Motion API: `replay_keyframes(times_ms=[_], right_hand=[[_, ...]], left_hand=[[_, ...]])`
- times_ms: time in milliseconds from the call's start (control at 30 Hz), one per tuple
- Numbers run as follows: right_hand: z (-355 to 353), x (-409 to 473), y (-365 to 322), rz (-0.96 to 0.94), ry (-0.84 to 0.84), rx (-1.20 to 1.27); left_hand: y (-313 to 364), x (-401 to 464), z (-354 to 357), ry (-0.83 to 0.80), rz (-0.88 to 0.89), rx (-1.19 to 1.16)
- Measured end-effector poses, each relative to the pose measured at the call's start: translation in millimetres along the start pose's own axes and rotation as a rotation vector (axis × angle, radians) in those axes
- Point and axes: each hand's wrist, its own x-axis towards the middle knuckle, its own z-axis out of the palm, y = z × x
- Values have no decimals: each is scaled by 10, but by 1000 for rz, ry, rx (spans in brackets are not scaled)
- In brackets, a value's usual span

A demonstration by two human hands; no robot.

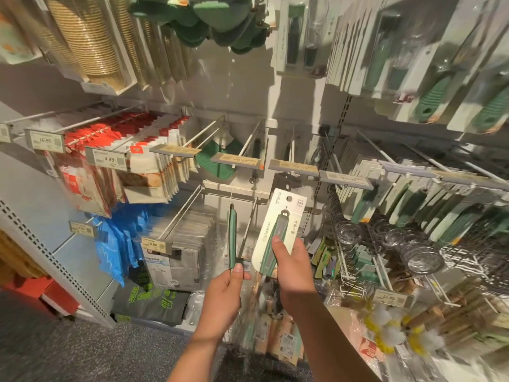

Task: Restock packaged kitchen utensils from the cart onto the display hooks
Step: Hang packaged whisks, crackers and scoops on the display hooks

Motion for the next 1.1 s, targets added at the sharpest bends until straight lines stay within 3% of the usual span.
replay_keyframes(times_ms=[367,800,1100], right_hand=[[-165,298,-182,-137,-20,-197],[-64,732,-261,18,64,-253],[-79,555,-124,153,-130,-219]], left_hand=[[-42,62,-76,24,6,55],[151,74,-61,-118,37,-181],[206,90,-47,-228,-5,-199]])
